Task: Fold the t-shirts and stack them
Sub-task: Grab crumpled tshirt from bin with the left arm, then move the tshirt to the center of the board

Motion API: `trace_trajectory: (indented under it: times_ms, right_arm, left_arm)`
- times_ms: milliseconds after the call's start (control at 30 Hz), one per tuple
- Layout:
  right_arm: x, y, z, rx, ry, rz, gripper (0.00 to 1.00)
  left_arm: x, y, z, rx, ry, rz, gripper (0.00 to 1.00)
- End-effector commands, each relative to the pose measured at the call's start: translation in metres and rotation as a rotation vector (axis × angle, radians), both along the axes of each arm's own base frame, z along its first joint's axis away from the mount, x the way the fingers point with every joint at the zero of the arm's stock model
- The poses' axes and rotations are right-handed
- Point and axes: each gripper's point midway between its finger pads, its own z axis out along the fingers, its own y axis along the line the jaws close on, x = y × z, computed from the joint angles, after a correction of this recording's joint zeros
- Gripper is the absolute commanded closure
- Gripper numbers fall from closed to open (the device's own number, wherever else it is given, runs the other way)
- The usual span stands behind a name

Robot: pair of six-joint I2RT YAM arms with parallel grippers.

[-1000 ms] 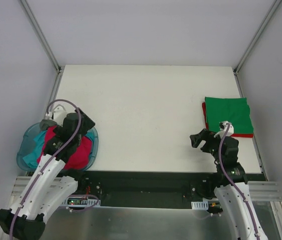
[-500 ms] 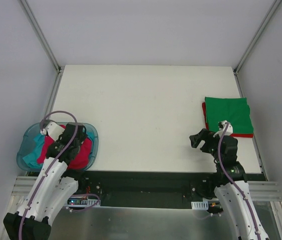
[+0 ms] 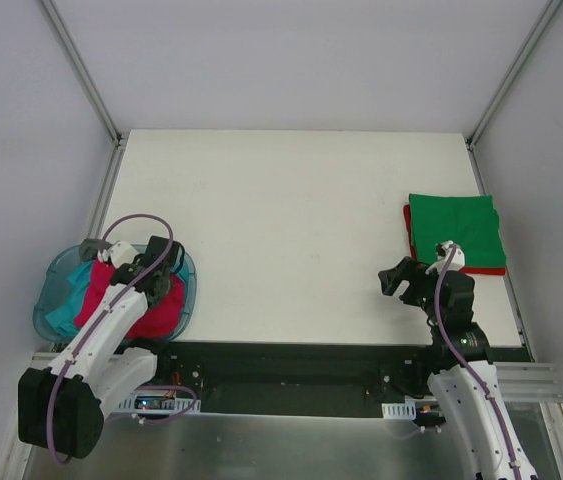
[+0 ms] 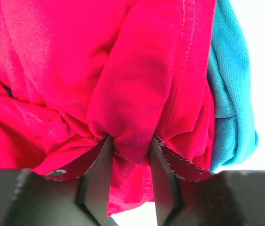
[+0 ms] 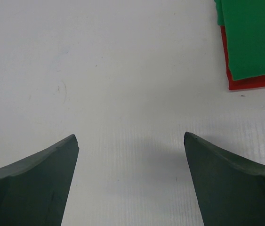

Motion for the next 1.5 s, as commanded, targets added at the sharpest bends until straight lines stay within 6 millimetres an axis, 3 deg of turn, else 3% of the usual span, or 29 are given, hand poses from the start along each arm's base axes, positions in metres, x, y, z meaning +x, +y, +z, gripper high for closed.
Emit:
trace_trajectory:
  times_ms: [0,67,100,300,533,633,900,1033,1200,1367,1467]
  right_arm:
    - [0.008,0.0,0.013,0.014,-0.048,-0.012,0.04]
    - [0.008,0.0,0.013,0.014,-0.048,-0.012,0.04]
    - [0.008,0.0,0.013,0.013,-0.048,-0.012,0.04]
    - [0.008,0.0,0.013,0.012,-0.048,-0.015,0.04]
    - [0.008,-0.001,0.013,0.01,-0.05,-0.014,0.04]
    - [0.008,-0.001,0.014,0.009,-0.053,-0.013,0.04]
    - [0.008,-0.002,0.014,0.008,-0.053,-0.023,0.04]
    - [0.009,-0.001,0.013,0.009,-0.053,-0.02,0.04]
    - [0.008,-0.002,0.011,0.003,-0.048,-0.019,0.04]
    - [0.009,-0.005,0.01,-0.008,-0.05,-0.034,0.04]
    - [0.009,-0.004,0.01,-0.005,-0.048,-0.031,0.04]
  left_arm:
    - [0.009,-0.012,0.003,-0.058,-0.016,-0.023,0.81]
    - [0.012,-0.014,0.006,-0.068,-0.028,-0.036,0.98]
    - [0.013,-0.015,0.01,-0.074,-0.036,-0.047,1.0]
    - [0.029,-0.021,0.049,-0.083,-0.154,-0.134,1.0]
    - [0.038,-0.015,0.12,-0.08,-0.42,-0.118,1.0]
    - [0.04,-0.013,0.157,-0.093,-0.557,-0.105,1.0]
    - [0.059,-0.025,0.296,-0.103,-0.934,-0.23,1.0]
    - [0.082,-0.071,0.364,-0.104,-1.054,-0.542,1.0]
    - [0.102,-0.154,0.422,-0.247,-1.108,-1.01,1.0]
    - [0.123,-0.213,0.437,-0.477,-1.099,-1.269,1.0]
    - [0.118,-0.25,0.454,-0.535,-1.127,-1.439,1.0]
